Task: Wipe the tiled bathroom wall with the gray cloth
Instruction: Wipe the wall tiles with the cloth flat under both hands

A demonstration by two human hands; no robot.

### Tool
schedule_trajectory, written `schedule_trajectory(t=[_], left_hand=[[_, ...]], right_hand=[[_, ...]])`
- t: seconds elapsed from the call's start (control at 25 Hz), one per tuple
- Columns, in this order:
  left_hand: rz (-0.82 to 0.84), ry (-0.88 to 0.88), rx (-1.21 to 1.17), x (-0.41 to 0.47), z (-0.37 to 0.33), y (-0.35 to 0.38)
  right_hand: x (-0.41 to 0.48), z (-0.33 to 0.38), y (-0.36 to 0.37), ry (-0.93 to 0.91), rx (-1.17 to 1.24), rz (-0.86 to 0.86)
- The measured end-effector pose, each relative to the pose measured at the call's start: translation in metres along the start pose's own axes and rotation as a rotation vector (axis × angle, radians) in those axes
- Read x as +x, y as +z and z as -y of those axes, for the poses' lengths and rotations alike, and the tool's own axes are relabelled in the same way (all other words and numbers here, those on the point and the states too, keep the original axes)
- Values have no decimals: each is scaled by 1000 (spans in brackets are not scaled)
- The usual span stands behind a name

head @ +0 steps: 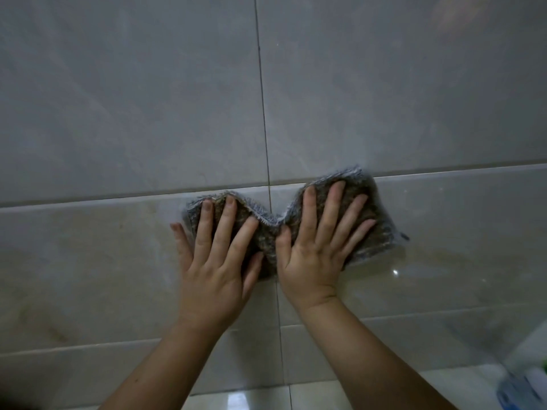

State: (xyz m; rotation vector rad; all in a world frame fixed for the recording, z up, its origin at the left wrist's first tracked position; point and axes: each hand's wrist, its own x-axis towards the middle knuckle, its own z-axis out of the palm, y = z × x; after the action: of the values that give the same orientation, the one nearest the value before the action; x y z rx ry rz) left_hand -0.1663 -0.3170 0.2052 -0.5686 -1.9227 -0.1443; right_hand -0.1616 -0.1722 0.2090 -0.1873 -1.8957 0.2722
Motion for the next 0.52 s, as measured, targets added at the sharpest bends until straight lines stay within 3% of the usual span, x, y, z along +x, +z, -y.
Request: schedule_trajectory(t=[0.24, 0.52], left_hand=[[-79, -82, -122, 19, -11, -18], [47, -99, -117, 33, -30, -41]], right_hand=[[7, -25, -19, -30, 43, -23], [28, -18, -30, 77, 99, -83]])
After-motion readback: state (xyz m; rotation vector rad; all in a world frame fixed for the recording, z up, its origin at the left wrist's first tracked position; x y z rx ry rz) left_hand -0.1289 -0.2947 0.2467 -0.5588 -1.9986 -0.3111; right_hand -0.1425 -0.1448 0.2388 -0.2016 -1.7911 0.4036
